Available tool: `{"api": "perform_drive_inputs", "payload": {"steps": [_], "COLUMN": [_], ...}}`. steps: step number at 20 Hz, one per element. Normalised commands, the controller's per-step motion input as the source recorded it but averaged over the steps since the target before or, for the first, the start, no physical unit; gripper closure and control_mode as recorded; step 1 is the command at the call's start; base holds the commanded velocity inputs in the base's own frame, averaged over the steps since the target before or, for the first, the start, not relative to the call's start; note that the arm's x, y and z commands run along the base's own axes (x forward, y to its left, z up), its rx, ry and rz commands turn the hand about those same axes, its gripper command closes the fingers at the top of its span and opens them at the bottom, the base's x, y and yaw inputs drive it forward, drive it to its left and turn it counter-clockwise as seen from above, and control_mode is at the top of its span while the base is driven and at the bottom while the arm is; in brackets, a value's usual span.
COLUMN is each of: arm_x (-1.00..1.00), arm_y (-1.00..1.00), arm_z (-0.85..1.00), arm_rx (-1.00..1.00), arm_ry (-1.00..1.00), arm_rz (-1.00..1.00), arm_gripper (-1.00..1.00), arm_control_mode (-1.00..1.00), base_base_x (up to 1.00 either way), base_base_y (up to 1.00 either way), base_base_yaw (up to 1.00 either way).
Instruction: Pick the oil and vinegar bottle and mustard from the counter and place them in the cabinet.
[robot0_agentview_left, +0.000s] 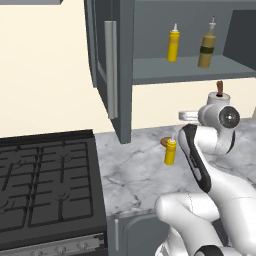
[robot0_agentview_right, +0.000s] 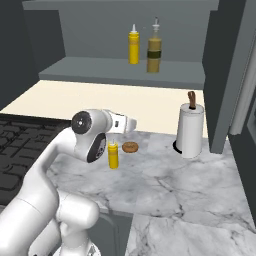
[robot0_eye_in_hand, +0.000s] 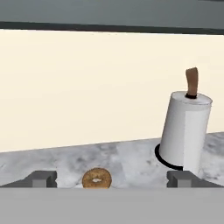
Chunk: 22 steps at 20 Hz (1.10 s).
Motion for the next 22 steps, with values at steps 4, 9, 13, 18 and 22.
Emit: {"api": "perform_drive_inputs", "payload": {"steps": [4,9,13,18,22], "arm_x": [-0.01,-0.22,-0.3,-0.24,-0.05], "arm_y": [0.0,0.03,0.09,0.09,0.06], "arm_z": [-0.46,-0.41,-0.46,-0.65,-0.76], "arm_rx": [0.11,0.06,0.0,0.0,0.05], "arm_ry": [0.2,0.13,0.09,0.03,0.09], "arm_rz": [0.0,0.0,0.01,0.06,0.09], "arm_gripper": [-1.0,-1.0,-1.0,-1.0,-1.0], "arm_control_mode": [-1.0,-1.0,-1.0,-1.0,-1.0], "base_base_x": [0.0,0.0,0.0,0.0,0.0], "base_base_y": [0.0,0.0,0.0,0.0,0.0], "base_base_yaw": [0.0,0.0,0.0,0.0,0.0]}}
